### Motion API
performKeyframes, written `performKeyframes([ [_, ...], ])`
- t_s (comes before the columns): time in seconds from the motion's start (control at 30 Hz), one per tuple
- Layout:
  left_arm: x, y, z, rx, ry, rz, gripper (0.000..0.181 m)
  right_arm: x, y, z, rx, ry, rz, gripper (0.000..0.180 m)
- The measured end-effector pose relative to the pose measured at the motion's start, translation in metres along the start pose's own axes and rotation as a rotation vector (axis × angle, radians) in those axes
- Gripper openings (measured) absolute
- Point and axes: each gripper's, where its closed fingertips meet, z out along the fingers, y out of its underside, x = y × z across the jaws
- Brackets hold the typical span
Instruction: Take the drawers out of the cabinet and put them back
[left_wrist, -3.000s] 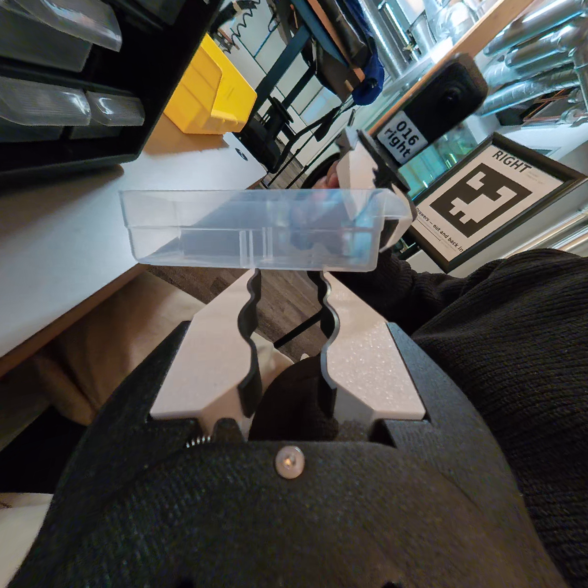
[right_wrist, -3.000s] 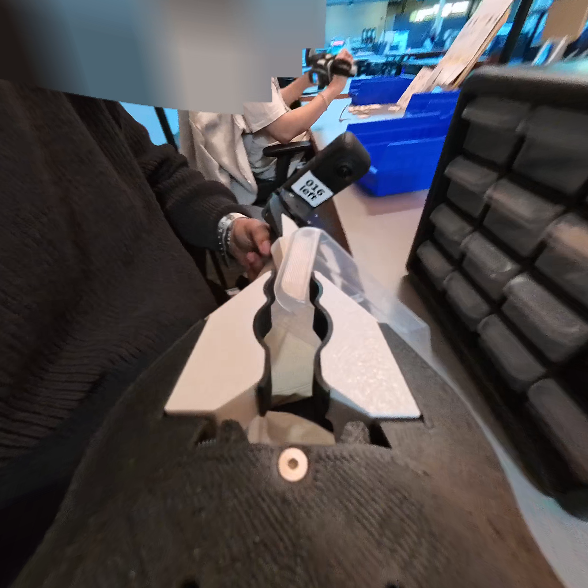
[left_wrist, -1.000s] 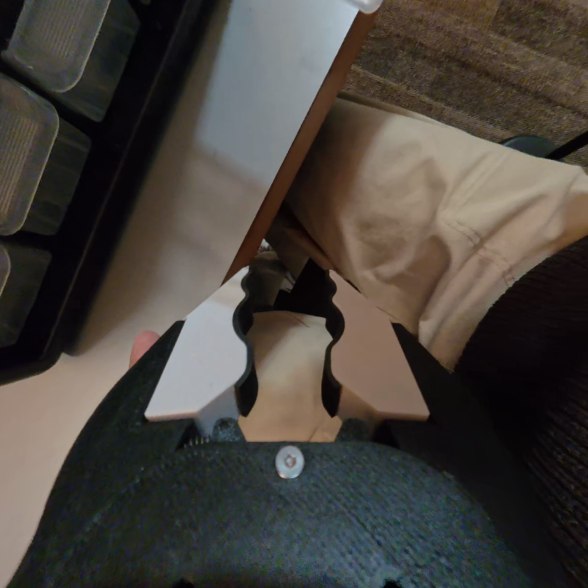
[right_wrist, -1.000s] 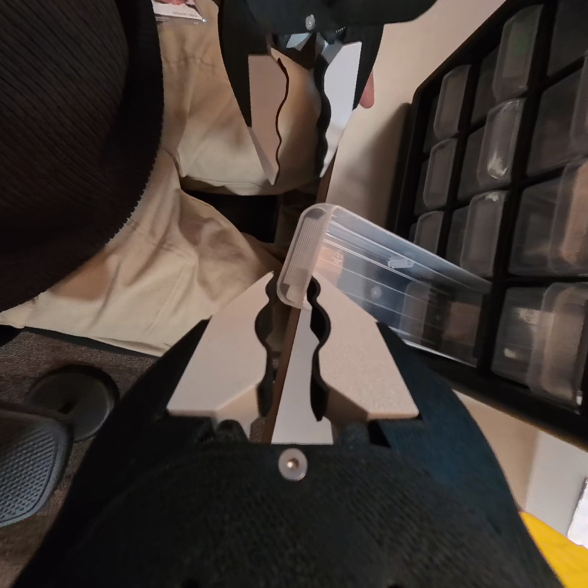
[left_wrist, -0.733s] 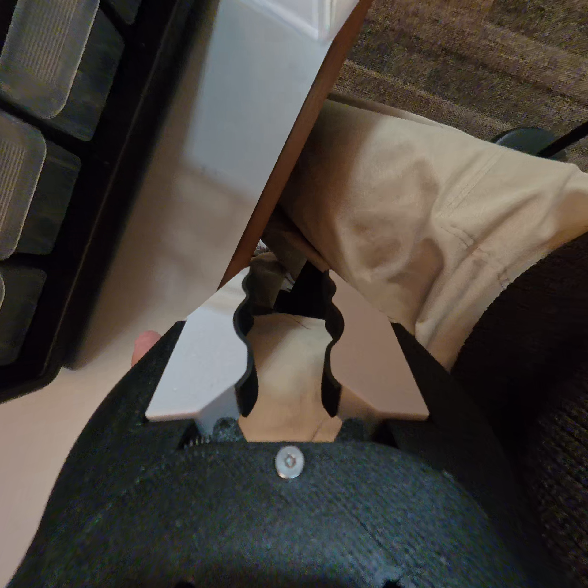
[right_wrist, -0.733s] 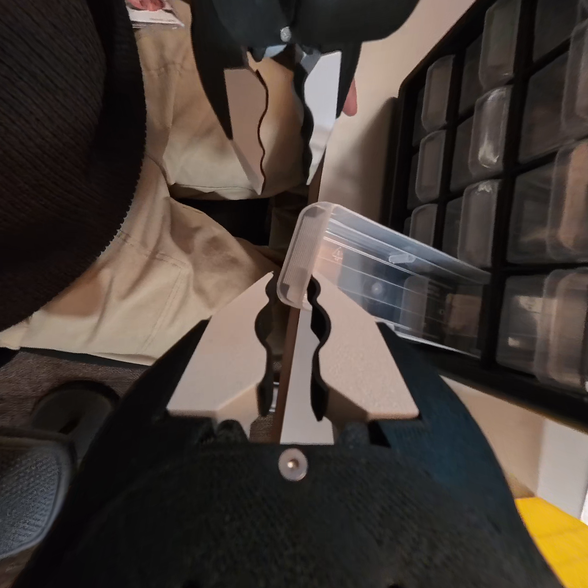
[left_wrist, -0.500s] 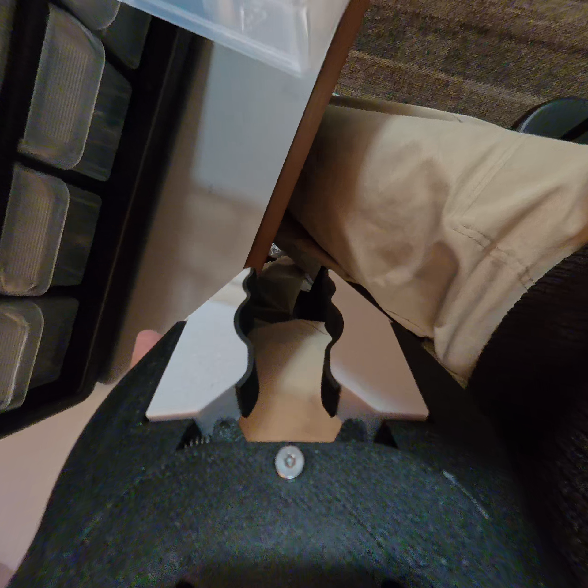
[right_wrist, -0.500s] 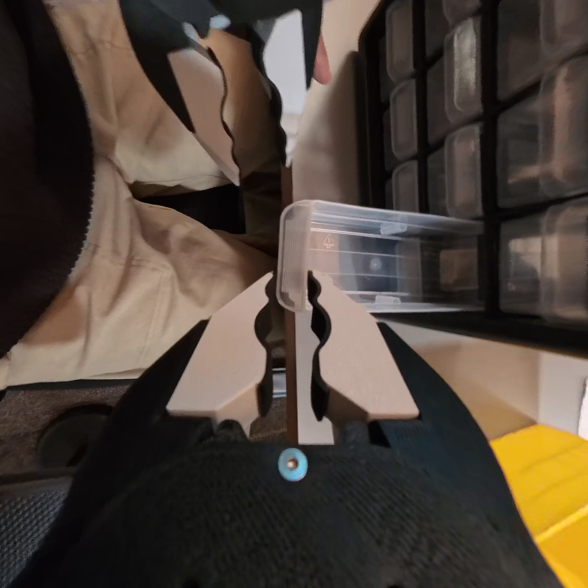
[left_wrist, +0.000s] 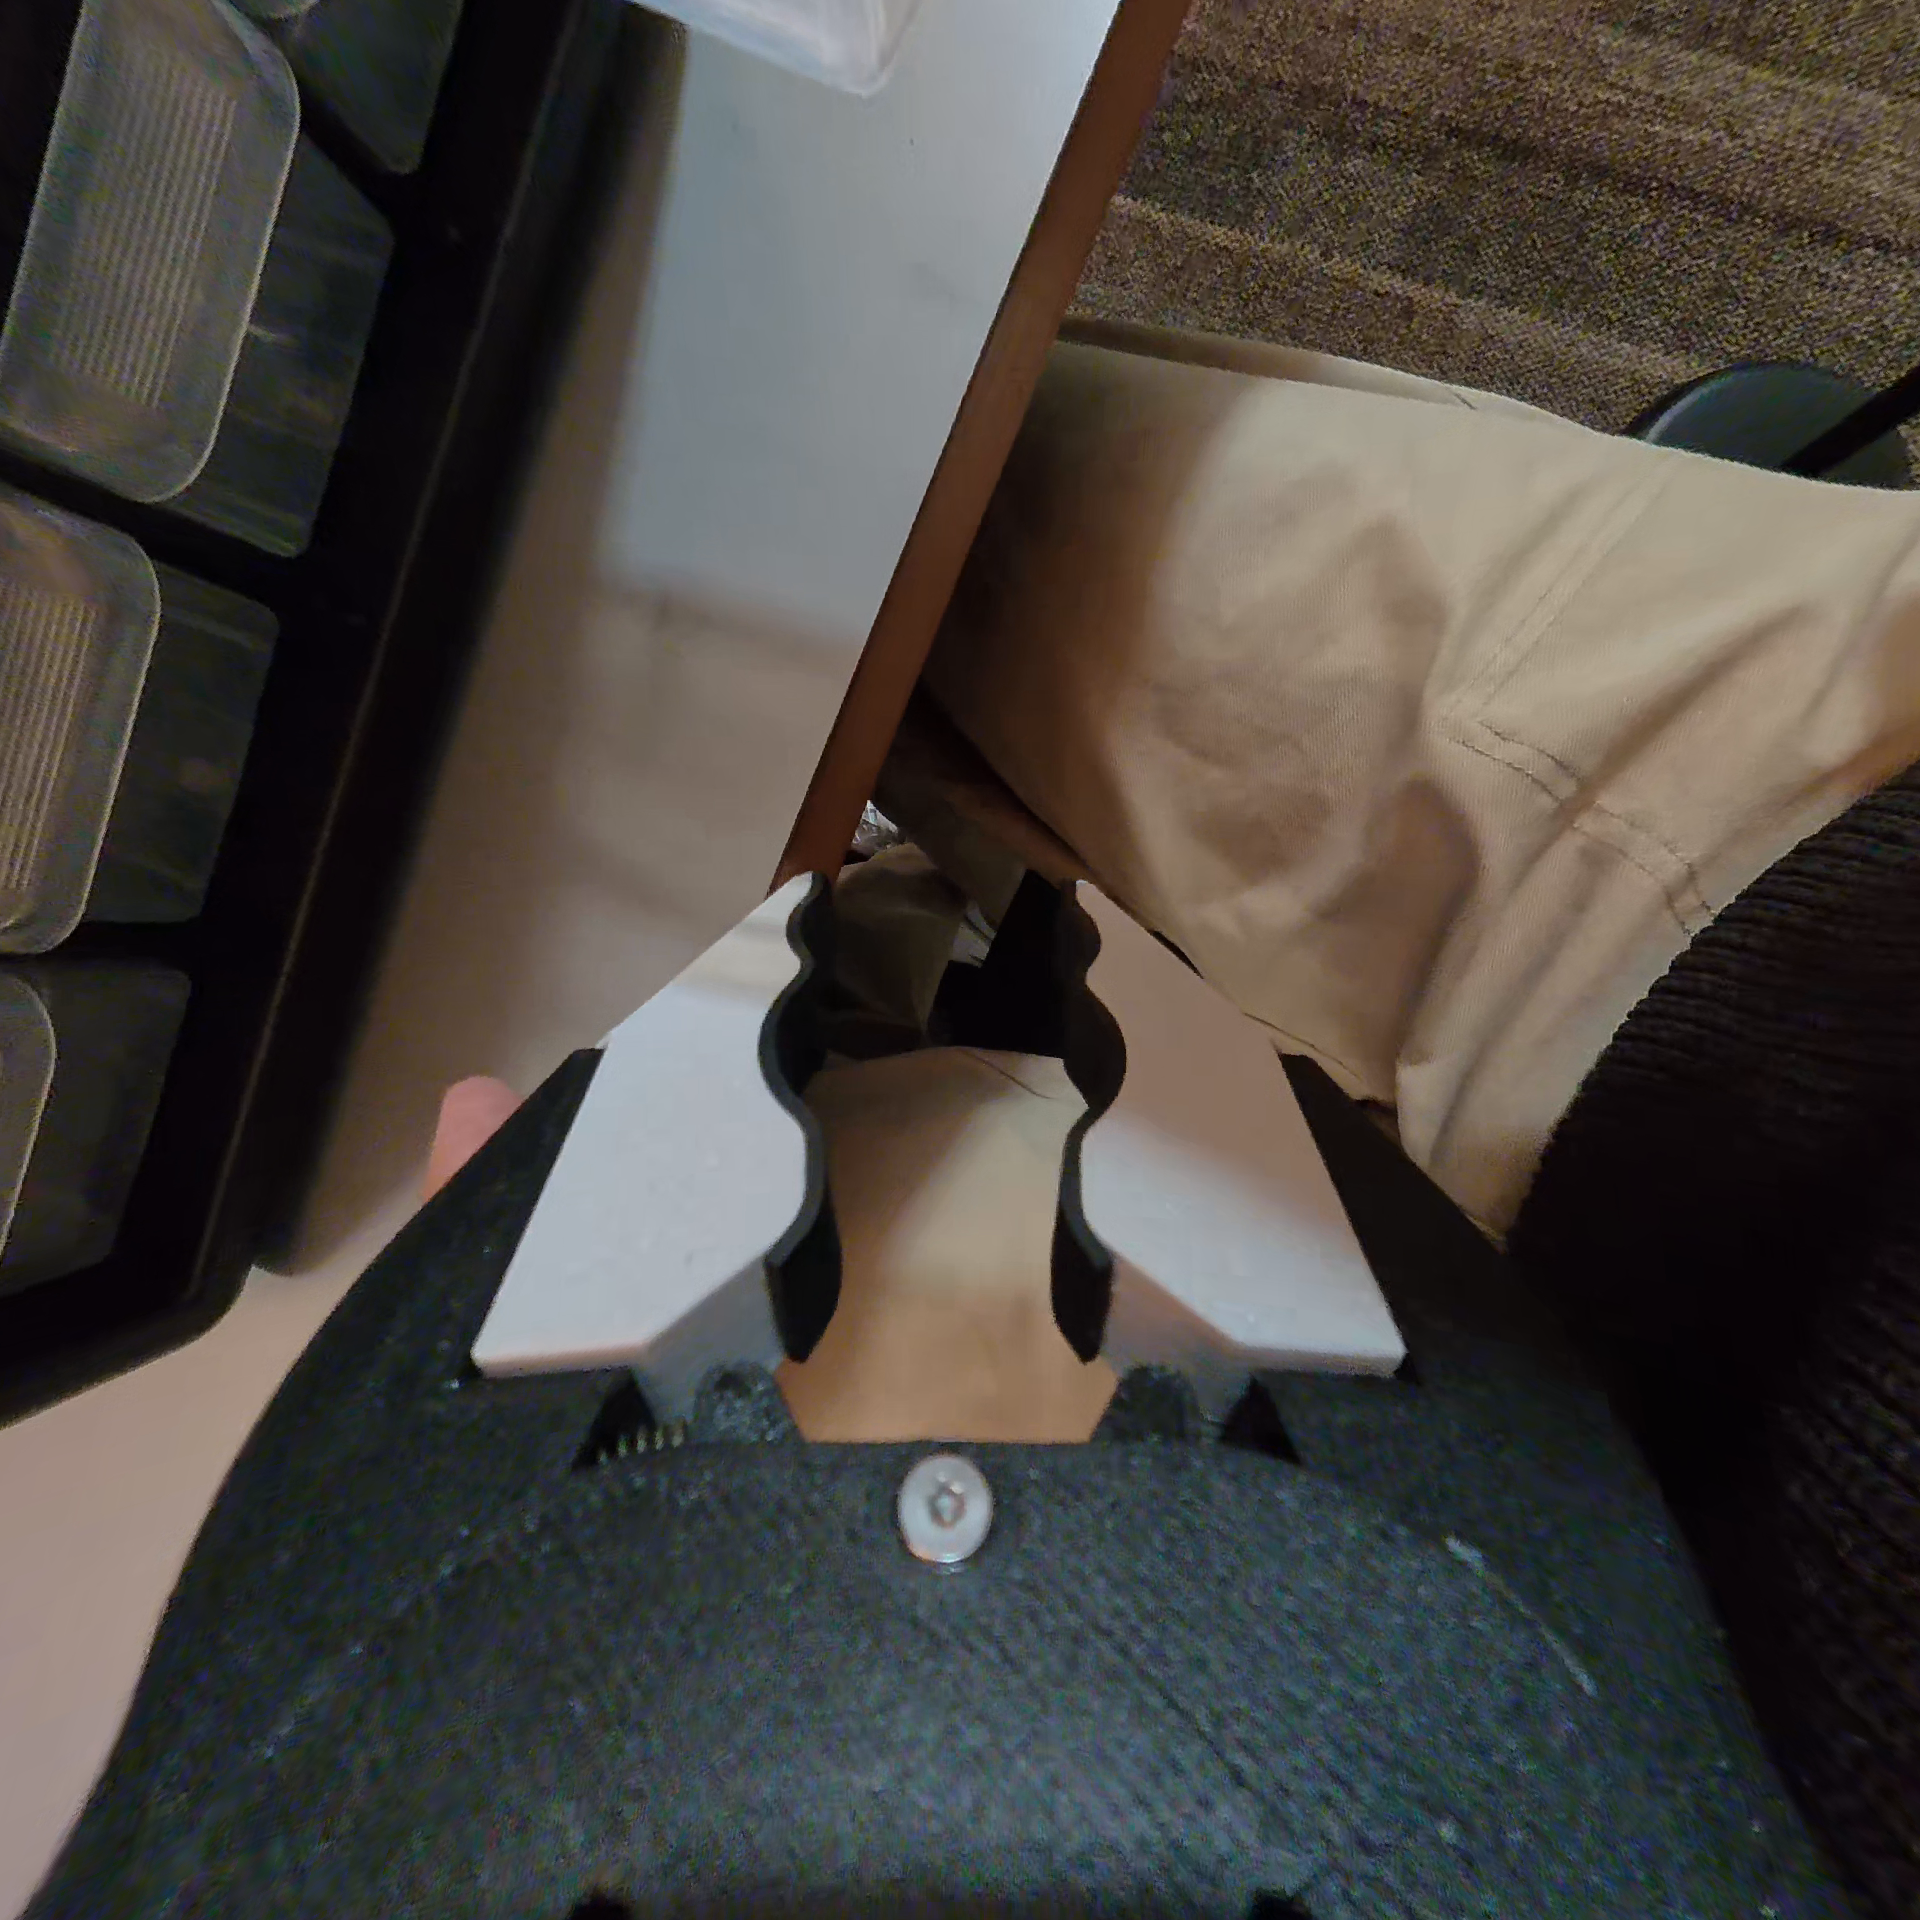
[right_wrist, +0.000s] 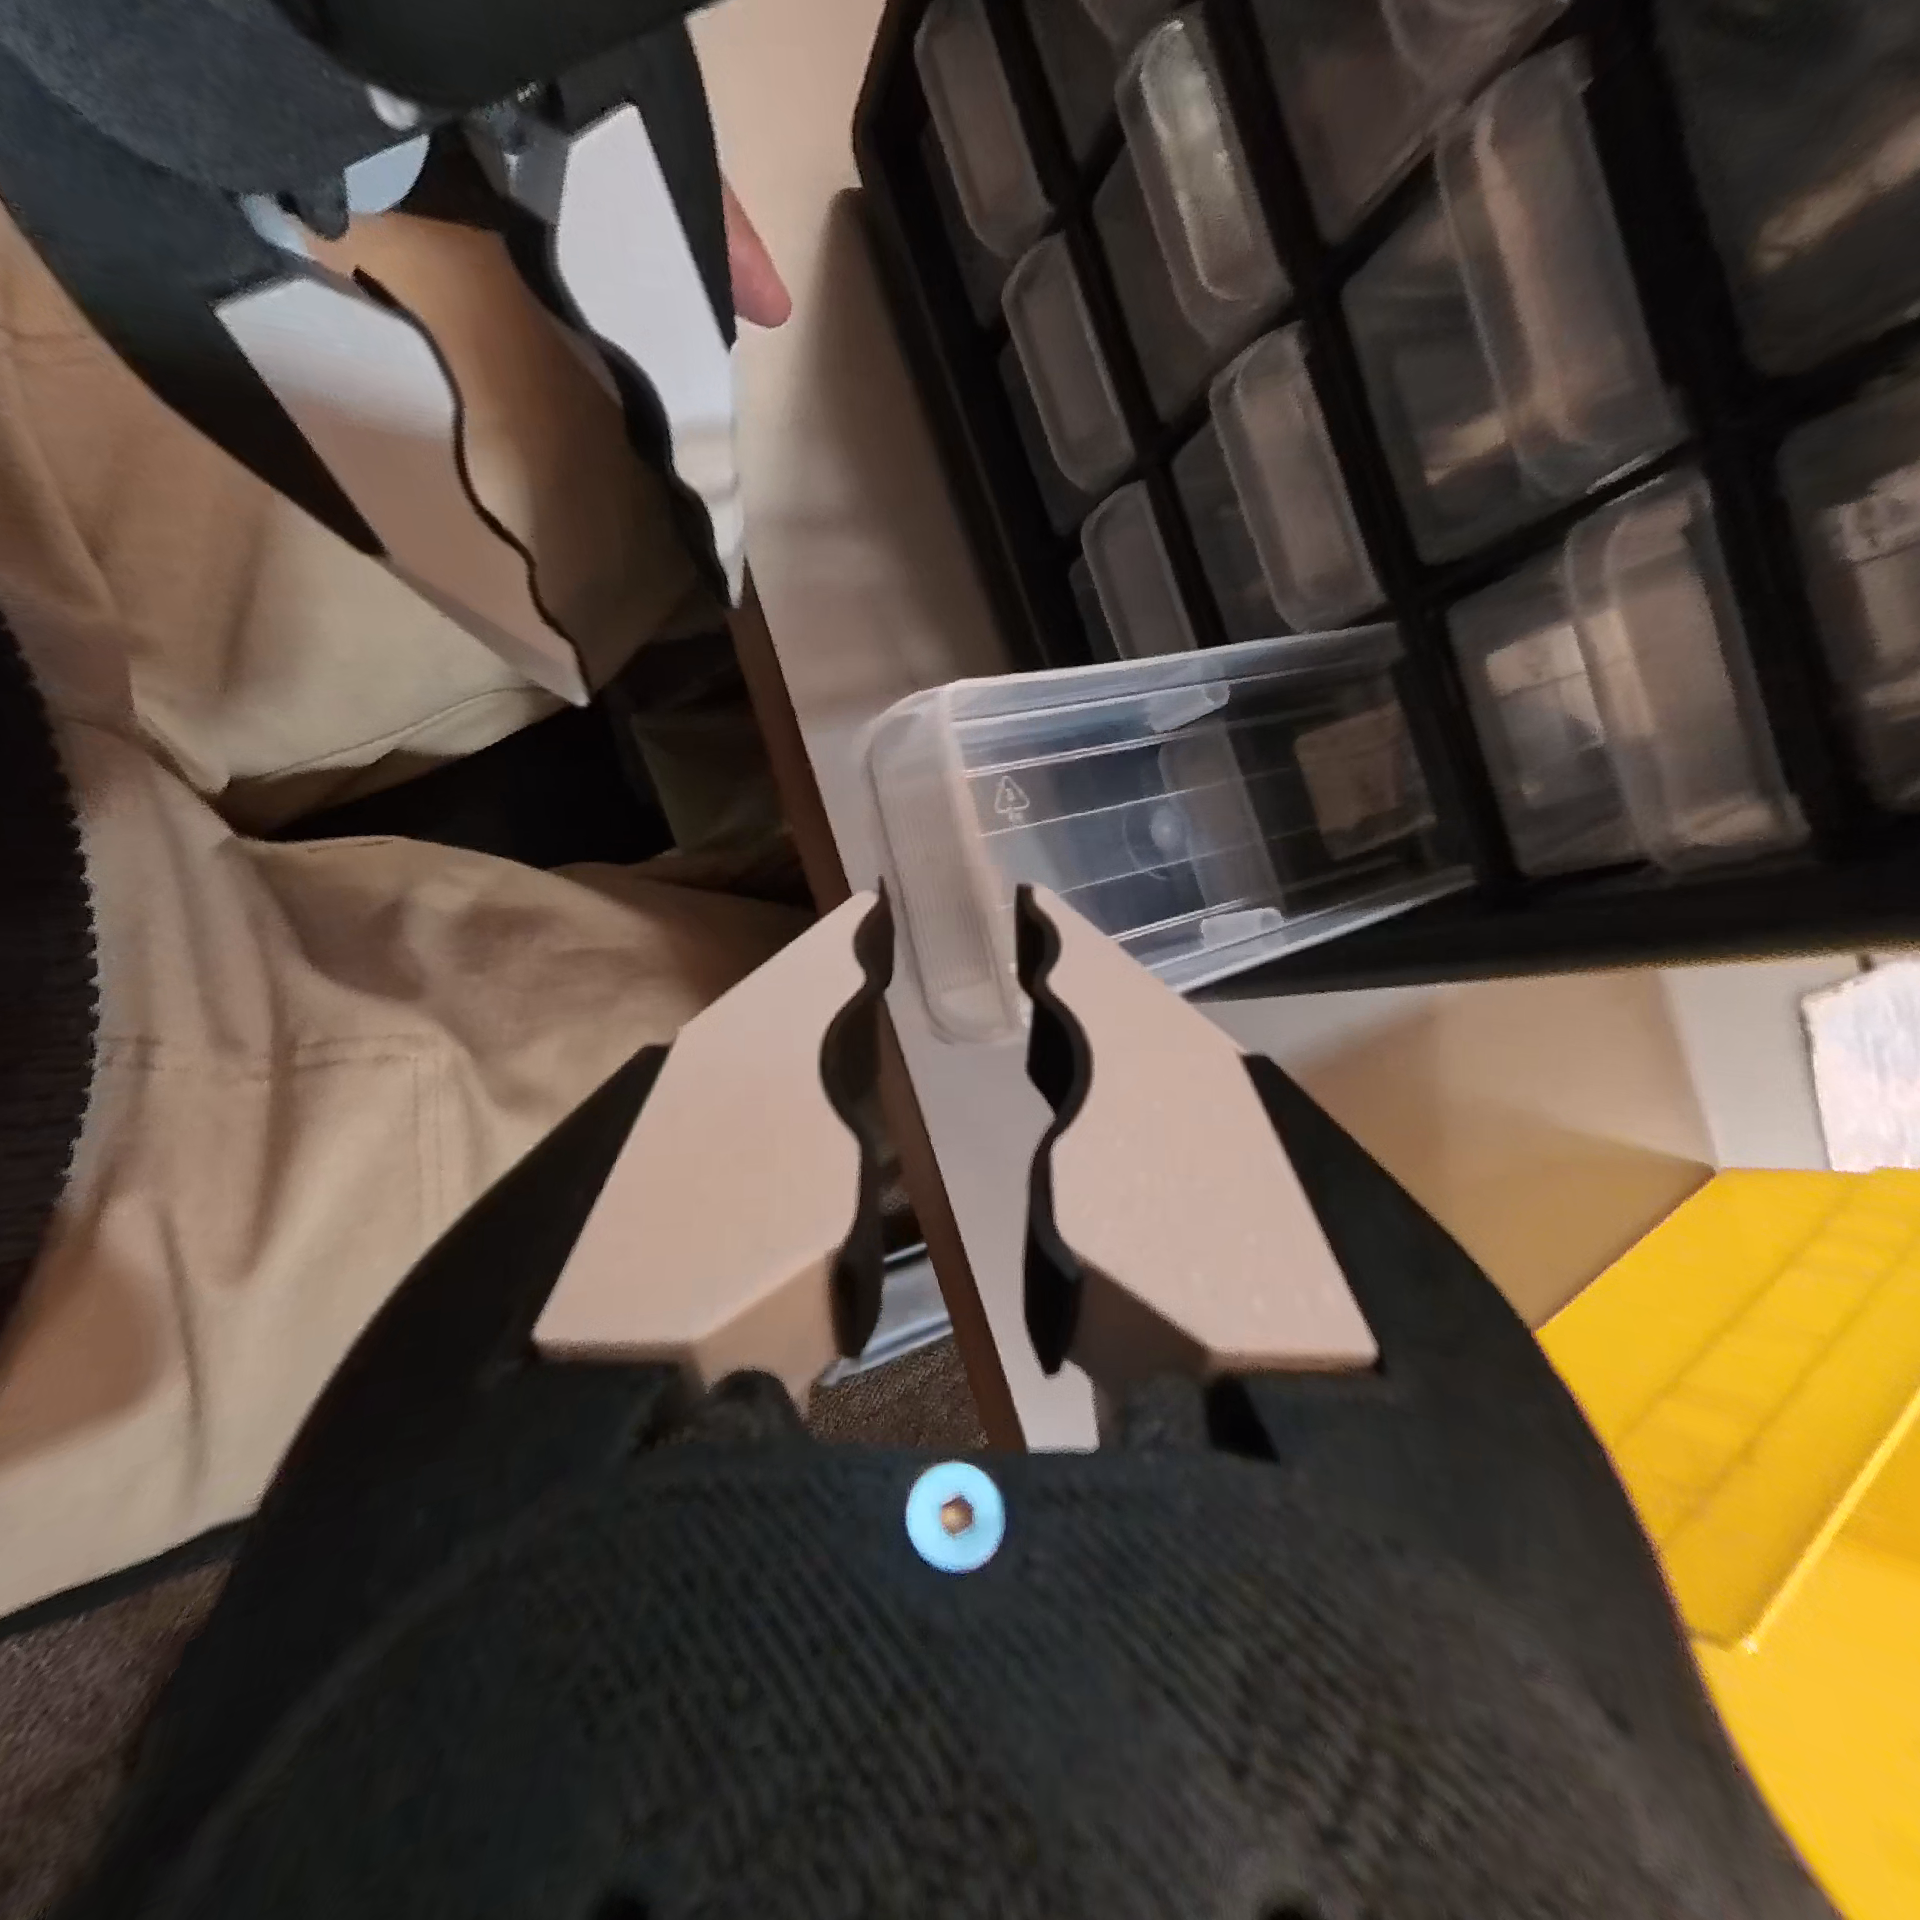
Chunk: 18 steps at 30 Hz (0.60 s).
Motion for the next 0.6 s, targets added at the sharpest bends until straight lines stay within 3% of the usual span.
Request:
performKeyframes([
  [0.13,0.000,-0.001,0.000,0.006,0.008,-0.012,0.040,0.007,-0.001,0.000,0.037,0.125,0.043,0.027],
  [0.37,0.001,-0.003,0.000,0.041,0.004,-0.018,0.041,0.012,-0.008,-0.015,0.235,0.250,0.247,0.058],
  [0.5,0.001,-0.008,-0.003,0.089,0.008,-0.035,0.041,0.002,-0.023,-0.028,0.404,0.197,0.309,0.052],
  [0.6,0.003,-0.014,-0.006,0.146,0.029,-0.064,0.040,-0.012,-0.033,-0.030,0.481,0.090,0.310,0.031],
])
